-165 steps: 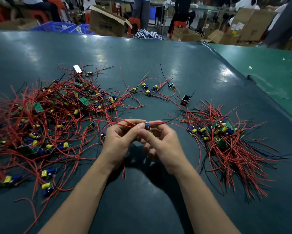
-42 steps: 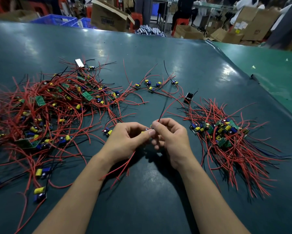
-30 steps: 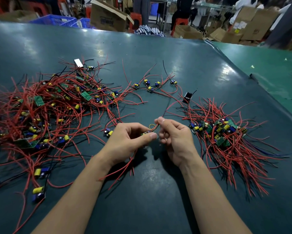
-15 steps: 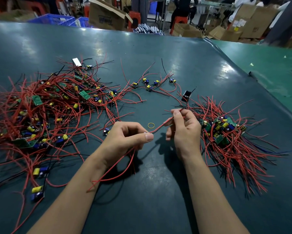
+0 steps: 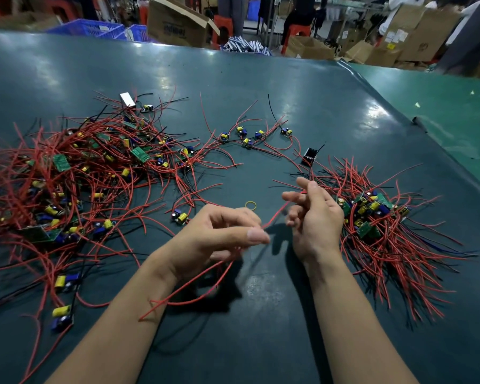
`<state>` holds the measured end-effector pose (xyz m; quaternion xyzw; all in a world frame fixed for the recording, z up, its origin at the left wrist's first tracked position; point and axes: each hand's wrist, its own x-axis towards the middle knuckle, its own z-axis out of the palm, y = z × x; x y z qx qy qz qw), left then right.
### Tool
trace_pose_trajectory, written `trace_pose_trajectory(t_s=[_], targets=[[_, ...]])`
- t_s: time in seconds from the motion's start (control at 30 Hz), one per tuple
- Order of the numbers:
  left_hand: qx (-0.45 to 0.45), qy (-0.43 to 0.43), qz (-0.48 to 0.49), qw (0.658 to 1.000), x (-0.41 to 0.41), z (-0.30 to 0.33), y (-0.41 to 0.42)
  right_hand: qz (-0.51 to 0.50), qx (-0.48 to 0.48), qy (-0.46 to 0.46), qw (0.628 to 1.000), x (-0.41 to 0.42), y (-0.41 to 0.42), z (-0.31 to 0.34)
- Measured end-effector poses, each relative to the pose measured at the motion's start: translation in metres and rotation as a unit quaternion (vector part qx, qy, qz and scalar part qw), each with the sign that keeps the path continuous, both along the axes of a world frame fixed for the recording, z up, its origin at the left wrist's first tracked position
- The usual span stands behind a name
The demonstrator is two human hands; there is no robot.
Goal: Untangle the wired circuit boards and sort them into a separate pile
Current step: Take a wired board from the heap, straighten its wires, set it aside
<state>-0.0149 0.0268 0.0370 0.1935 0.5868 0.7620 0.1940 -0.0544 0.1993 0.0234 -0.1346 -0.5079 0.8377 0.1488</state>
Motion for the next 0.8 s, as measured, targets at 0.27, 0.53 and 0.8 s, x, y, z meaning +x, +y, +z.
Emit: trace_pose_trajectory(t_s=[0.27,0.53,0.8], targets=[[0.123,-0.119,0.222,0.96,-0.013,0.008,-0.002,0.152,0.298,0.071,0.94,0.02,-0.031,-0.008],[0.113,-0.024,0.323,0.939,-0.012,-0.003,0.016,0.181,0.147,0.102,0.967,0.033,-0.05,-0.004],[0.096,0.015,0.369,0.924,-0.012,-0.01,0.02,0.183,0.036,0.064,0.98,0.029,-0.047,-0.002]])
